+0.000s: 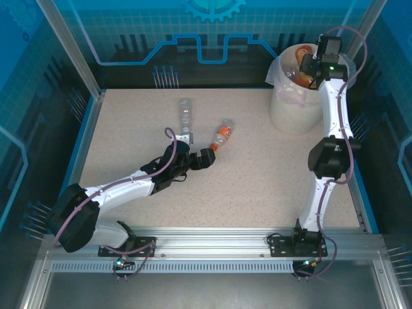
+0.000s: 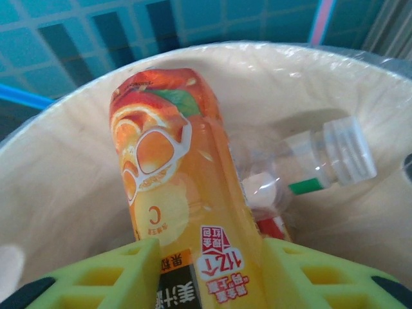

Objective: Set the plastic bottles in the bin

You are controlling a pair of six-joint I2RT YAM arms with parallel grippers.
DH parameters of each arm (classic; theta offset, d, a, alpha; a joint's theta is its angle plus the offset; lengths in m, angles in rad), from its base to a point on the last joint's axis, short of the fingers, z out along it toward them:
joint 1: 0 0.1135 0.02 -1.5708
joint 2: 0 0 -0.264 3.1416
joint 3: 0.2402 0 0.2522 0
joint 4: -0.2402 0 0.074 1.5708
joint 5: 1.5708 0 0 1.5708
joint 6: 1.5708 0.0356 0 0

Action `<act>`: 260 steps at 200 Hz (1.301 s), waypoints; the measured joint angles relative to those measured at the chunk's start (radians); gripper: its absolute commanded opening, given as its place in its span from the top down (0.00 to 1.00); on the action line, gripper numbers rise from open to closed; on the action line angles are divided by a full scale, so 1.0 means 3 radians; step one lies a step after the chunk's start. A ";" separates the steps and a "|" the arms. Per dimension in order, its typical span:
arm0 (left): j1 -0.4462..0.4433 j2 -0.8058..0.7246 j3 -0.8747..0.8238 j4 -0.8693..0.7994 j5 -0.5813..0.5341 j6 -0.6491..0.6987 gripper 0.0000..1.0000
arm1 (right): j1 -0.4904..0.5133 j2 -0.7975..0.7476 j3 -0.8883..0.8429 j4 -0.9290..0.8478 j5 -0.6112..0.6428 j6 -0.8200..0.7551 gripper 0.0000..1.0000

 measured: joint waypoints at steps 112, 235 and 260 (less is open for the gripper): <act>0.0000 0.0018 0.0001 -0.0010 -0.0003 -0.0086 0.01 | 0.0109 -0.0891 -0.0567 0.0020 -0.0290 -0.0069 0.42; 0.0000 -0.0429 -0.0102 -0.0345 -0.0623 -0.0352 0.01 | 0.1447 -0.1971 -0.2487 0.0702 -0.0390 0.0258 0.08; 0.0001 -0.0646 -0.0201 -0.0472 -0.0835 -0.0416 0.01 | 0.1743 -0.1918 -0.2753 0.0829 -0.0233 0.0435 0.00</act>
